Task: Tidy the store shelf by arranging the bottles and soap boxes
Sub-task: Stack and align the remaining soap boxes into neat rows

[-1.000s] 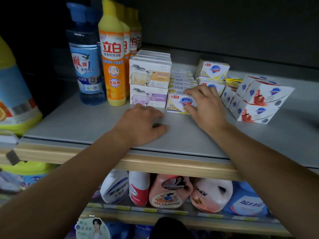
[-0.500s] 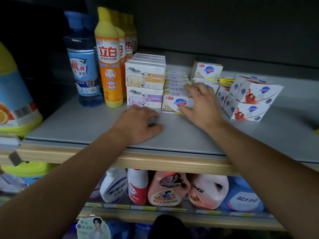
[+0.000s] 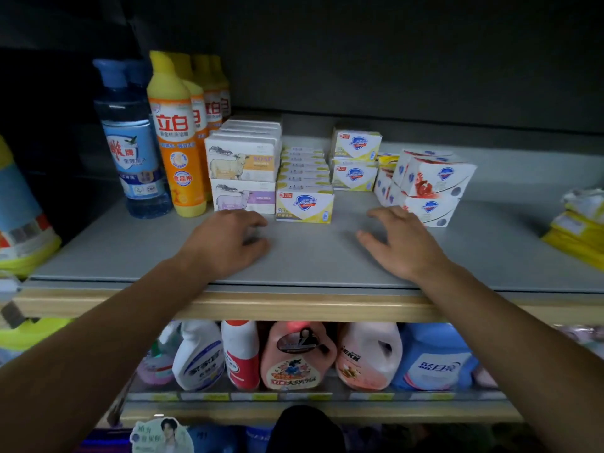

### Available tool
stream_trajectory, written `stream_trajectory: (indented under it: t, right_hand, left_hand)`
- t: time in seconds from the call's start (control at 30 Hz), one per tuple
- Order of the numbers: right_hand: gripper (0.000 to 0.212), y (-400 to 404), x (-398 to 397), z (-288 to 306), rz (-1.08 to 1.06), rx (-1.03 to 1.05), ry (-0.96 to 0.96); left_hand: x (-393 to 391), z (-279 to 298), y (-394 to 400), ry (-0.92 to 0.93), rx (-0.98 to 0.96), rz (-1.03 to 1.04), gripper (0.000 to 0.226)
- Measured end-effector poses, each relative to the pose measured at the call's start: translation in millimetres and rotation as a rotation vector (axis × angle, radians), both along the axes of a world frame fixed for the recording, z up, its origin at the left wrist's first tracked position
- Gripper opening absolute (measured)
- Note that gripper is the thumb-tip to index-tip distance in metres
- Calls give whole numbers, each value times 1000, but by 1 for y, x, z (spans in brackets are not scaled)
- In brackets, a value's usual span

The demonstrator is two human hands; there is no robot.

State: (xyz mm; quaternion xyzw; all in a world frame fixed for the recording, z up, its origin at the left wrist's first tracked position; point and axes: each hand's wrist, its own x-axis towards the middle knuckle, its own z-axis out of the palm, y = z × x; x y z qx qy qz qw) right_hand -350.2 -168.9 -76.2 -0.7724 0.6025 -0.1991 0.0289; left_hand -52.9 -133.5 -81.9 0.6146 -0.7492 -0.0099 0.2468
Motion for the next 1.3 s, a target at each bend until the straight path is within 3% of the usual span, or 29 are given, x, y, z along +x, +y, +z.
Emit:
stream_trajectory:
  t: [0.13,0.47,0.73,0.93,1.17,1.3]
  right_hand:
    - [57,8,-19,-9,-8,99,45]
    - [57,4,-19,-14,-1,51,50]
    - [56,-1,-21,-20,11,2,13]
    - [59,-3,-19,-22,5,-11,-9]
    - [56,-2,-19,-21,2,-1,-29]
    - [55,-2,-19,-18,4,22,-32]
  left_hand:
    - [-20,17,-2,46,-72,-44,33]
    - [-110,69,-78,61,-187,-125,23]
    - [-148,68,-183,-282,-12,-46,52]
    - [-157,59,-217,-356,148,41,75]
    - [-165,60,-209,-480,23,170,52]
    - [-159,83,-186,-287,-69,134,45]
